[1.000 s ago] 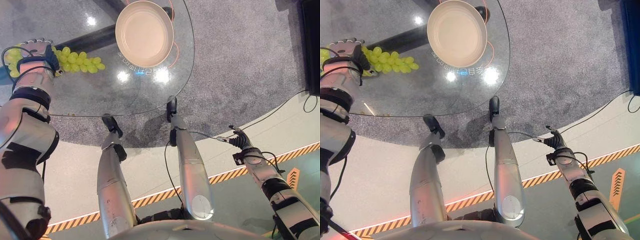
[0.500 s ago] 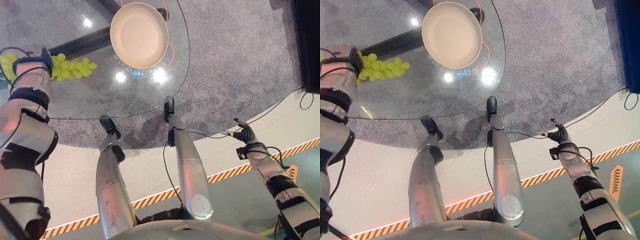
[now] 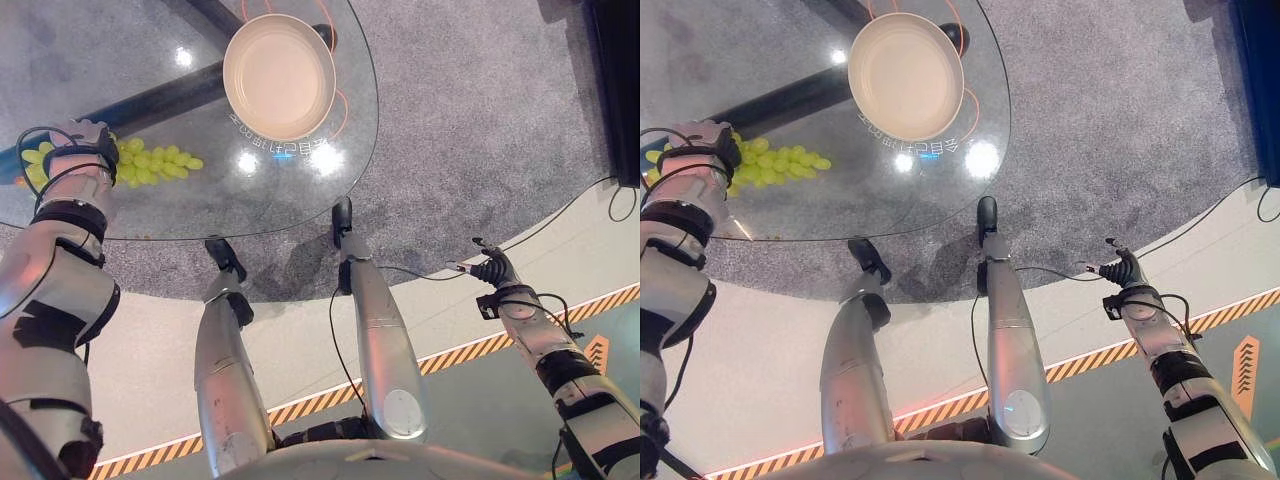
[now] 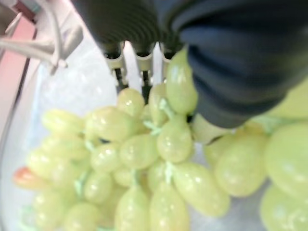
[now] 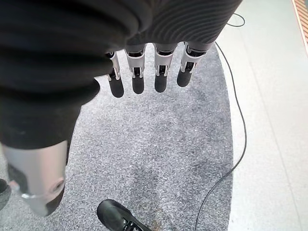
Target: Pick up fruits into the plate
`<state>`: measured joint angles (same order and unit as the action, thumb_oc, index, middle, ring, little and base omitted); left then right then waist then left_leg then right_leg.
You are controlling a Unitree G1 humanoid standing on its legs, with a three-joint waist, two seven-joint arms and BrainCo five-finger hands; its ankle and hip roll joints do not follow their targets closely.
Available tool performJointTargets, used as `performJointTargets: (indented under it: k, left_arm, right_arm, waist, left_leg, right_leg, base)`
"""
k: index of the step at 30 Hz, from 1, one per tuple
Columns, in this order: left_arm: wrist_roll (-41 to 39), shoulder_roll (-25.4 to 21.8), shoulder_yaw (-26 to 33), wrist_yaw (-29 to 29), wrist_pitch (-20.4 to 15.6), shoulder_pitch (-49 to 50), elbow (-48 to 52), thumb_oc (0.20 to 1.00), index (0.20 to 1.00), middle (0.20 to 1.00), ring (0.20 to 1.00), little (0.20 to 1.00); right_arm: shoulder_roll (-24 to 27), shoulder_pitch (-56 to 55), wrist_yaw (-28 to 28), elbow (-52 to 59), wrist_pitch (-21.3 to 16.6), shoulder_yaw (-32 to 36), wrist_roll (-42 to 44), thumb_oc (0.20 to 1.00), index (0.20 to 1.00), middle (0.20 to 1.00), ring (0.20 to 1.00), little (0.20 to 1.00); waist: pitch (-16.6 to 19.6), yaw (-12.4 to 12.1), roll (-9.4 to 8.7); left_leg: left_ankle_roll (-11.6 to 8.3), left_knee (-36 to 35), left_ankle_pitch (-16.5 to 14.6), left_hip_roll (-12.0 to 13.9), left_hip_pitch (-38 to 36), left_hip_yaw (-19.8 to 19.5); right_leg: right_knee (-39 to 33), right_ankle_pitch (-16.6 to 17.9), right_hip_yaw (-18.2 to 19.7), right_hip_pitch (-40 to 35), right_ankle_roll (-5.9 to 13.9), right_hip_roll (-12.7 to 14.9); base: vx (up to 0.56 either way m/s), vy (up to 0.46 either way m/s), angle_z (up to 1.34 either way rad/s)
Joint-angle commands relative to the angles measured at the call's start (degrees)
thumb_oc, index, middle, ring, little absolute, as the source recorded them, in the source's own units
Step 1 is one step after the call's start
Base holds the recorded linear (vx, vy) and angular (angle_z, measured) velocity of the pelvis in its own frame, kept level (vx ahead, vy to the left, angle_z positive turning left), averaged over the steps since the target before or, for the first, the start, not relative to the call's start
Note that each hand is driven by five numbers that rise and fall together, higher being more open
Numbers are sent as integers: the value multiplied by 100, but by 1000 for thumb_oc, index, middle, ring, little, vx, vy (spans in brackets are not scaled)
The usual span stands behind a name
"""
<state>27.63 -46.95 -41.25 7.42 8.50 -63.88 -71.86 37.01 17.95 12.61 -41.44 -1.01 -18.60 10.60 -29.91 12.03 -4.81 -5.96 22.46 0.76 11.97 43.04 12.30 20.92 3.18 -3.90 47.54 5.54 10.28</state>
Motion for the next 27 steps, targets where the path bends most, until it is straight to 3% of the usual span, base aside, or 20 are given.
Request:
performJointTargets:
  k: [1,6,13,27]
  left_arm:
    - [-1416,66,731,985,-585,1031,304,200,200,200,200,200]
    - [-2159,29,1439,1935,-1148,1119,987,200,200,200,200,200]
    - [-2852,199,2215,2689,-1777,1399,1837,200,200,200,200,200]
    - [-3532,568,2580,3232,-2716,1510,3180,200,200,200,200,200]
  right_arm:
    - [87,-558,280,306,-10,147,-9,1000,1000,1000,1000,1000]
    - [-267,-830,522,589,60,-35,-36,1000,1000,1000,1000,1000]
    - [-497,-943,547,485,-74,-61,-120,1000,1000,1000,1000,1000]
    - [-741,-1060,608,543,-328,-36,-195,1000,1000,1000,1000,1000]
  waist:
    - [12,-84,-7]
    - [12,-245,-60]
    - [12,-363,-49]
    - [12,-466,16]
  left_leg:
    - [39,-81,-81,-576,256,-6]
    - [60,-319,-62,-617,0,-14]
    - [56,-437,-104,-633,-283,0]
    - [96,-584,-184,-664,-853,8]
  right_leg:
    - [-161,-210,-339,-138,-84,-440]
    - [-277,-219,-542,-387,-30,-379]
    - [-370,-257,-656,-674,-8,-304]
    - [-422,-361,-728,-1198,-16,-225]
  base:
    - [-110,-55,1]
    - [-37,-89,15]
    - [-12,-39,10]
    - [-2,-15,4]
